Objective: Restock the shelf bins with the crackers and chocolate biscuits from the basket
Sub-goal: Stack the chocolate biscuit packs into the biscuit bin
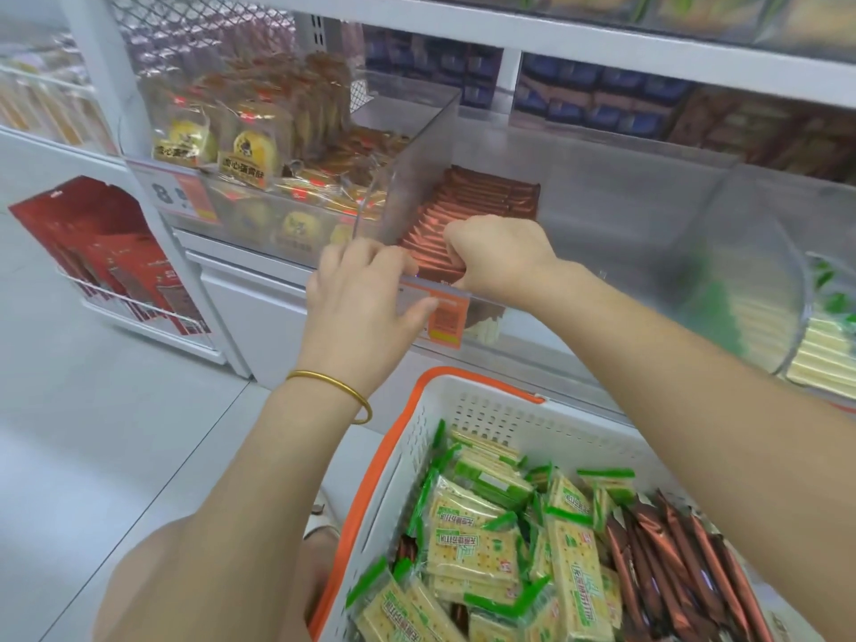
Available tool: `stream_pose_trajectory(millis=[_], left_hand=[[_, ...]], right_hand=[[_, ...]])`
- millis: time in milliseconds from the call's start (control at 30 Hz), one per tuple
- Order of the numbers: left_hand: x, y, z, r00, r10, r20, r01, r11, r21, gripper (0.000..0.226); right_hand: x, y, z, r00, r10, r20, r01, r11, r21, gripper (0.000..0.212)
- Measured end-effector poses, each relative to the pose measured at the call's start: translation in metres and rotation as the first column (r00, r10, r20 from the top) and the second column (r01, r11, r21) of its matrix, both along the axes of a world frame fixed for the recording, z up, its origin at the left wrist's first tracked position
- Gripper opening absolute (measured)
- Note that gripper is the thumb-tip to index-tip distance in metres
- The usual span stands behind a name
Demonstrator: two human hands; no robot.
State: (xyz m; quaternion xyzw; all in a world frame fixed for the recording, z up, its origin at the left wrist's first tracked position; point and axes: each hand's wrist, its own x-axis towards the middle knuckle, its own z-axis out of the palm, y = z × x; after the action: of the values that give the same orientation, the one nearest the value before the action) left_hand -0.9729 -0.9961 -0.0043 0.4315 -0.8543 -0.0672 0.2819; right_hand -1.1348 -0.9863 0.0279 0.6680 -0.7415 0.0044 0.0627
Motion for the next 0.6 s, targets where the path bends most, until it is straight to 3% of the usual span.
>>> stream_pose_trajectory(millis=[233, 400, 533, 600], left_hand=[[0.001, 0.005, 0.001, 1.000, -0.009, -0.025, 0.009, 1.000, -0.014, 0.038], [0.002, 0.018, 0.004, 0.986, -0.138, -0.089, 0.119, 0.974, -0.193, 0.029], [-0.006, 0.057, 0.003, 0.907, -0.405, -0.118, 0.373, 0.901, -0.221, 0.015], [-0.011, 0.080, -0.012, 0.845, -0.534, -0.015, 0.529, 0.840, -0.125, 0.019]], right_hand=[[-0.006, 0.006, 0.004, 0.993, -0.017, 0.113, 0.017, 1.000, 0.000, 0.033], [-0.006, 0.059, 0.029, 0.950, -0.053, 0.309, 0.127, 0.966, -0.225, 0.025], [0.002, 0.151, 0.021, 0.774, 0.092, 0.626, 0.180, 0.916, -0.357, 0.023], [0.001, 0.191, -0.014, 0.689, 0.039, 0.724, 0.187, 0.955, -0.229, 0.023]])
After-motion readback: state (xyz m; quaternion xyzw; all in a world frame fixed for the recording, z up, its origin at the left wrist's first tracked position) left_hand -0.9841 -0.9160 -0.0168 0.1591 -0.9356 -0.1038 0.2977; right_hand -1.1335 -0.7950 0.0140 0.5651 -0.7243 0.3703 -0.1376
